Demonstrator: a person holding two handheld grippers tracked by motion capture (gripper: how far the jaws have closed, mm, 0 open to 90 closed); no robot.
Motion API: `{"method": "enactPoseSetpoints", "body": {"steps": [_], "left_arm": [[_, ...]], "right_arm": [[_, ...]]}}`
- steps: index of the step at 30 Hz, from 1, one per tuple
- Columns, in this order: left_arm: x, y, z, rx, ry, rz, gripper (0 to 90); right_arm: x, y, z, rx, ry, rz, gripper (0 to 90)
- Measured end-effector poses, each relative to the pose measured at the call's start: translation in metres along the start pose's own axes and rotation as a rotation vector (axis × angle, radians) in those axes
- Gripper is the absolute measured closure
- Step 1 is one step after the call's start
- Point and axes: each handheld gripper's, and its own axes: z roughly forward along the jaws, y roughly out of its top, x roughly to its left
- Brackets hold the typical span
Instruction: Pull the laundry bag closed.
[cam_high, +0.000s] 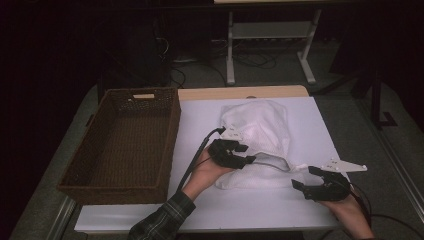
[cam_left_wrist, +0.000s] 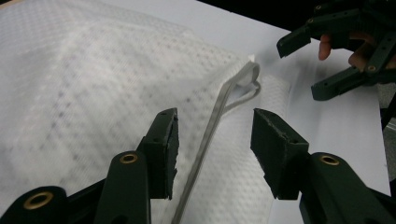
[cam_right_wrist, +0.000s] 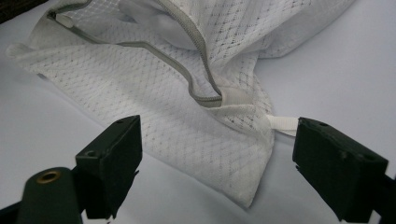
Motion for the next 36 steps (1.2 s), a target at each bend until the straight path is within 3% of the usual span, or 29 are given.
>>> {"method": "enactPoseSetpoints", "body": {"steps": [5, 12, 20, 30, 36], "left_arm": [[-0.003, 0.008, 0.013, 0.011, 0.003, 0.020, 51.9], [-0.003, 0.009, 0.029, 0.042, 0.052, 0.055, 58.8], [0.004, 0.008, 0.036, 0.056, 0.019, 0.069, 88.4], [-0.008, -0.010, 0.047, 0.178, -0.013, 0.129, 89.7], [-0.002, -0.025, 0.060, 0.220, -0.031, 0.100, 89.6]], "right_arm": [[-0.001, 0.000, -0.001, -0.003, 0.000, 0.006, 15.2], [-0.001, 0.000, -0.001, -0.008, 0.007, 0.015, 15.3], [-0.002, 0.000, -0.001, -0.008, 0.008, 0.017, 15.5], [-0.001, 0.000, -0.002, -0.007, 0.009, 0.019, 15.5], [-0.001, 0.000, -0.001, -0.004, 0.008, 0.019, 15.5]]}}
